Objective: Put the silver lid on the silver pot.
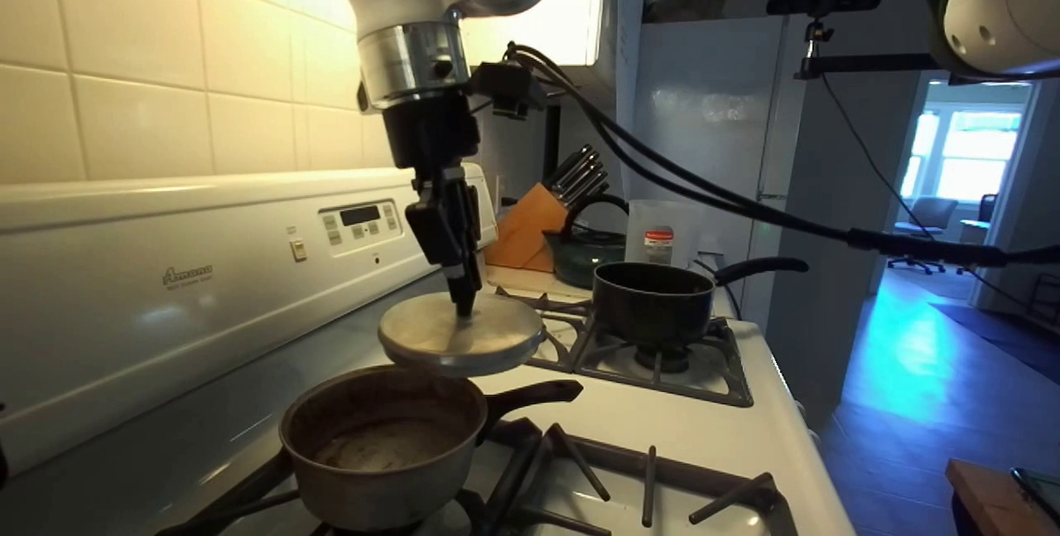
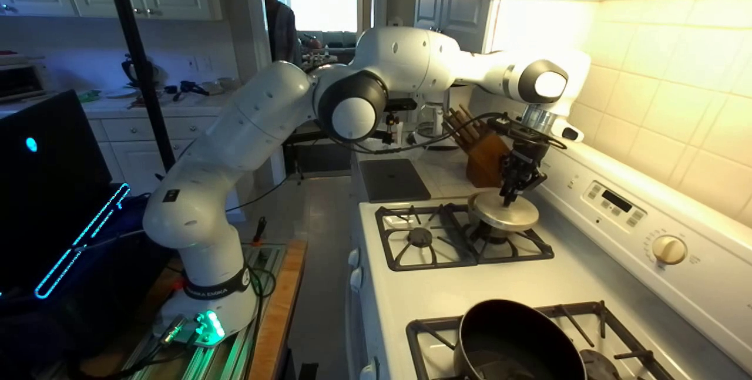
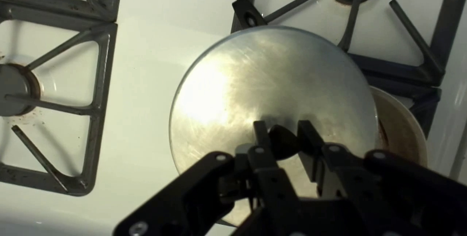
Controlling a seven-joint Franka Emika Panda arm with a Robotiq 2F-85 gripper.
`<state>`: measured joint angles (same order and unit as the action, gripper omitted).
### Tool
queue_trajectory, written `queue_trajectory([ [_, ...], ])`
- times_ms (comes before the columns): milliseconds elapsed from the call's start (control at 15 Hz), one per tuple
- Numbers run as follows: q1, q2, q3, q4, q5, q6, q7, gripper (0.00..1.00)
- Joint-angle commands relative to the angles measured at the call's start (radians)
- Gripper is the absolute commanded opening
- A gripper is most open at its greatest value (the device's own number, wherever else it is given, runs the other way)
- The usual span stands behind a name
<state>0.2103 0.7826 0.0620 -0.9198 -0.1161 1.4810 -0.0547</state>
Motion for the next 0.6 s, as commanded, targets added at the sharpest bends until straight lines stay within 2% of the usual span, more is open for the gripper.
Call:
queue_trajectory([
  [0, 0.039, 0.082, -0.005, 0.132, -0.048, -0.04, -0.048, 0.06],
  [533, 0.051, 0.146, 0.001, 0.211, -0.042, -0.018, -0.146, 0.06],
])
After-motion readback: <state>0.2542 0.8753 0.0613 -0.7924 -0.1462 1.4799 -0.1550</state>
